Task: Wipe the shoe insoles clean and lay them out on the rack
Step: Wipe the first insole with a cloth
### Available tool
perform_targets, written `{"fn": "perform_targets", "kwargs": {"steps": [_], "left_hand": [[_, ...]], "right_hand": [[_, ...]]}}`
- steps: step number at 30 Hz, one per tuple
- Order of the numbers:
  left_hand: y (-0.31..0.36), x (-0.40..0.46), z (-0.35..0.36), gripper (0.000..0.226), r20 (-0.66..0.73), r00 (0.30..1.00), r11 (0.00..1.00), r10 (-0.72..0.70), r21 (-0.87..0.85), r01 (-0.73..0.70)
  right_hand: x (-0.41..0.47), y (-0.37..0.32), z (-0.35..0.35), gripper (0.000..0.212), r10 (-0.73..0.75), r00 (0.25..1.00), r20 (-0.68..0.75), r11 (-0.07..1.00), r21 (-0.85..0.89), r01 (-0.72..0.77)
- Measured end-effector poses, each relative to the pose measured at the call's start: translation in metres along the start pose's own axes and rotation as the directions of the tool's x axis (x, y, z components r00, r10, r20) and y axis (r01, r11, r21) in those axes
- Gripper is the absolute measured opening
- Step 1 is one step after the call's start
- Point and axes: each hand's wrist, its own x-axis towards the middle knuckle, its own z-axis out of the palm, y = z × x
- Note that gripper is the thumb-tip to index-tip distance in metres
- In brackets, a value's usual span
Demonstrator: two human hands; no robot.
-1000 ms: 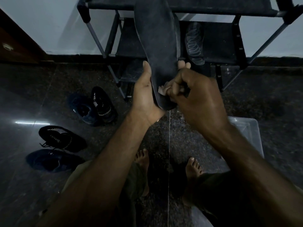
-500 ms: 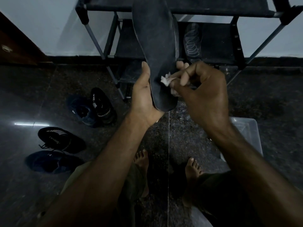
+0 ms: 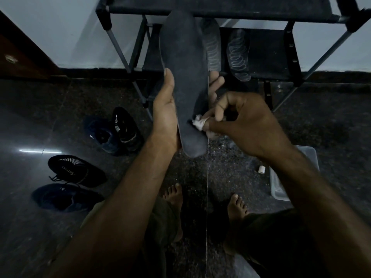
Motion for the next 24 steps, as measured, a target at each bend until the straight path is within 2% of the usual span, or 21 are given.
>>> {"fn": "perform_targets", "kwargs": {"steps": [3, 5, 8, 11, 15, 19, 24], "left_hand": [[0.009, 0.000, -0.005, 0.073, 0.014, 0.999, 0.999, 0.051, -0.003, -0.051], [0.011, 0.001, -0.007, 0.074, -0.001, 0.998, 0.998, 0.065, 0.019, -0.065], [0.008, 0.001, -0.005, 0.075, -0.058, 0.998, 0.999, 0.031, 0.034, -0.029], [0.003, -0.002, 0.005, 0.074, -0.149, 0.989, 0.994, -0.005, 0.109, 0.021], [-0.003, -0.005, 0.014, 0.070, -0.207, 0.977, 0.978, -0.054, 0.186, 0.094], [-0.004, -0.003, 0.011, 0.046, -0.228, 0.972, 0.963, -0.062, 0.243, 0.119], [-0.006, 0.003, 0.003, 0.020, -0.382, 0.924, 0.912, 0.024, 0.387, 0.136]], "right_hand": [[-0.002, -0.003, -0.002, 0.021, 0.029, 0.993, 0.117, 0.999, -0.016, -0.027], [-0.002, -0.004, -0.003, 0.021, 0.021, 0.993, 0.119, 1.000, -0.018, -0.019], [-0.001, -0.003, -0.004, 0.022, -0.021, 1.000, 0.002, 0.999, -0.041, 0.021], [0.000, 0.001, -0.001, 0.018, -0.168, 0.971, -0.168, 0.966, -0.227, 0.128], [0.003, 0.010, 0.002, 0.017, -0.351, 0.912, -0.213, 0.853, -0.475, 0.218], [0.004, 0.014, -0.002, 0.012, -0.377, 0.909, -0.177, 0.809, -0.540, 0.230], [0.005, 0.016, -0.001, 0.014, -0.325, 0.944, -0.064, 0.786, -0.573, 0.232]]}}
